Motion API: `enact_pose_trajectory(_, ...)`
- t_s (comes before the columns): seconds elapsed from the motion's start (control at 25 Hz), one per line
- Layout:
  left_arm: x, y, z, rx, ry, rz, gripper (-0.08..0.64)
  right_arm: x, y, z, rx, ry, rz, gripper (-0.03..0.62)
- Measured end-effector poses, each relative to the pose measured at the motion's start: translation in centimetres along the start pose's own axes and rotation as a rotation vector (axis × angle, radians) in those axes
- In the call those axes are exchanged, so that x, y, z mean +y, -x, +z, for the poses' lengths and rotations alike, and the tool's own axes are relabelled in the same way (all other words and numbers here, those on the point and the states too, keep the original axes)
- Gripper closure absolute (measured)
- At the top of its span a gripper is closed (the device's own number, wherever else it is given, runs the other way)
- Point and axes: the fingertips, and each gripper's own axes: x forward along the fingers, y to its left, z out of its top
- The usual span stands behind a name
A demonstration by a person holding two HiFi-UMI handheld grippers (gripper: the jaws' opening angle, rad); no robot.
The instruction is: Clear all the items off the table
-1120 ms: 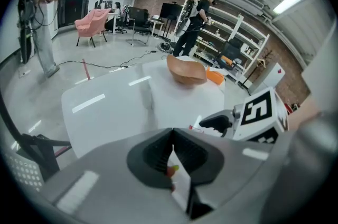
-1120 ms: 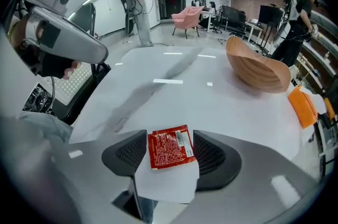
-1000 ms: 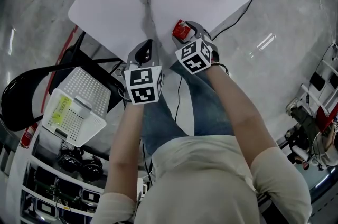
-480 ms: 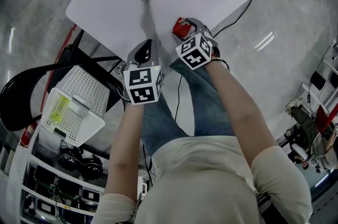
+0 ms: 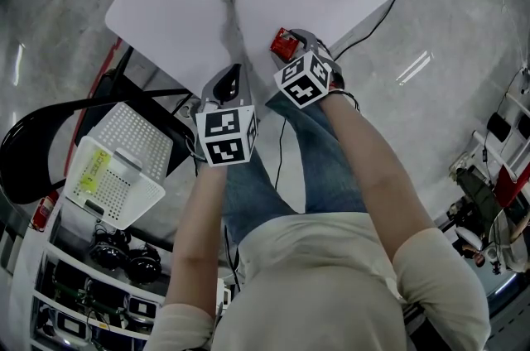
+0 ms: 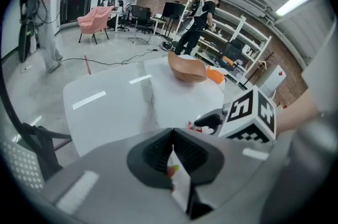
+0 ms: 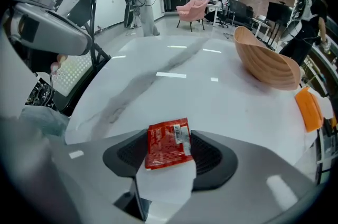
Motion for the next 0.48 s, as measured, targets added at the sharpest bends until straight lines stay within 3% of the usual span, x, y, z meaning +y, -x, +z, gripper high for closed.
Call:
enact_pose_trajectory(0.04, 0.0, 0.1, 0.0, -0.002, 0.0, 0.001, 0.551, 0.0, 0.1, 0.0, 0.002, 0.008, -0.007, 0.38)
enact_pose_trajectory(0.12, 0.2, 0.2, 0.0, -0.006, 0.003, 0.004, 0.551, -0.4, 0.2, -0.3, 0.013, 0.024, -0.047, 0.558)
enact_pose_trajectory(0.24, 0.4, 0.5, 0.0, -0.012, 0.008, 0.01, 0.551, -0.7, 0.1, -0.5, 0.027, 0.025, -0.073, 0.56)
enact_pose_trajectory(0.48, 0.9, 1.4, -0.2, -0.021, 0.014, 0.018, 0.551, 0.0, 0.2, -0.6, 0.065, 0.019, -0.039, 0.56)
